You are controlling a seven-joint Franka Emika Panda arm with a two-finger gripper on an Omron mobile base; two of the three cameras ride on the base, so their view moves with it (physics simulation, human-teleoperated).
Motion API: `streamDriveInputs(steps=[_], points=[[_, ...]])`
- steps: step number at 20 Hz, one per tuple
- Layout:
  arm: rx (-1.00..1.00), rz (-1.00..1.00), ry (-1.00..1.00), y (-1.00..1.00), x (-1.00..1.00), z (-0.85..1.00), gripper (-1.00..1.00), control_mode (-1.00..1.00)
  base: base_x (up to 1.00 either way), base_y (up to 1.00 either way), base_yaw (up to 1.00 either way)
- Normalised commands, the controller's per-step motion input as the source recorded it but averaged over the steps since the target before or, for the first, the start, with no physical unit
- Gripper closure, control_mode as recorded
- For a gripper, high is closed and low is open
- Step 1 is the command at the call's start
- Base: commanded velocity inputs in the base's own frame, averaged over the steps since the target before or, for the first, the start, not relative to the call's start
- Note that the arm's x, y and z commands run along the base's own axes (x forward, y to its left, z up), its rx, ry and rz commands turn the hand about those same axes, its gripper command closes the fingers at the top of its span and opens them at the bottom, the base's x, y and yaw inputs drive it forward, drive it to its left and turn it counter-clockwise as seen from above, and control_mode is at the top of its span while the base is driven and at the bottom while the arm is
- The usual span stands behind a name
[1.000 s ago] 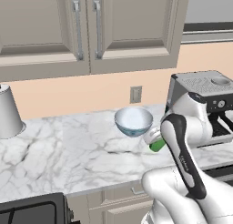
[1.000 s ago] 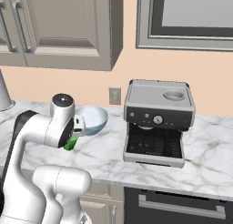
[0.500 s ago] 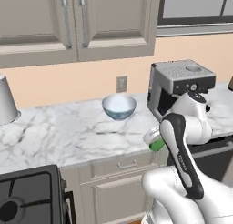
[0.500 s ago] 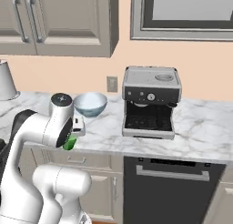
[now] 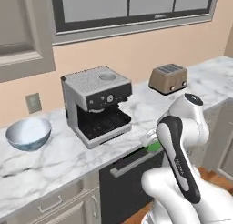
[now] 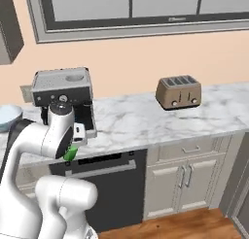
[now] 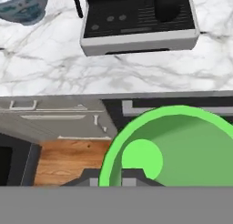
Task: Pick the cup and bowl from the counter and place them on the counter next to the sink.
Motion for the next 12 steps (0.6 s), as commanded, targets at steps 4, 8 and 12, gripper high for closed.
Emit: streamDriveInputs(steps=[4, 8, 12], points=[[0.0, 0.0, 0.0, 0.0, 0.0, 0.0, 1.0, 1.0, 0.0, -0.94, -0.63], [0.0, 0.0, 0.0, 0.0, 0.0, 0.0, 1.0, 1.0, 0.0, -0.86, -0.63], [0.0, 0.0, 0.0, 0.0, 0.0, 0.0, 1.0, 1.0, 0.0, -0.79, -0.64]])
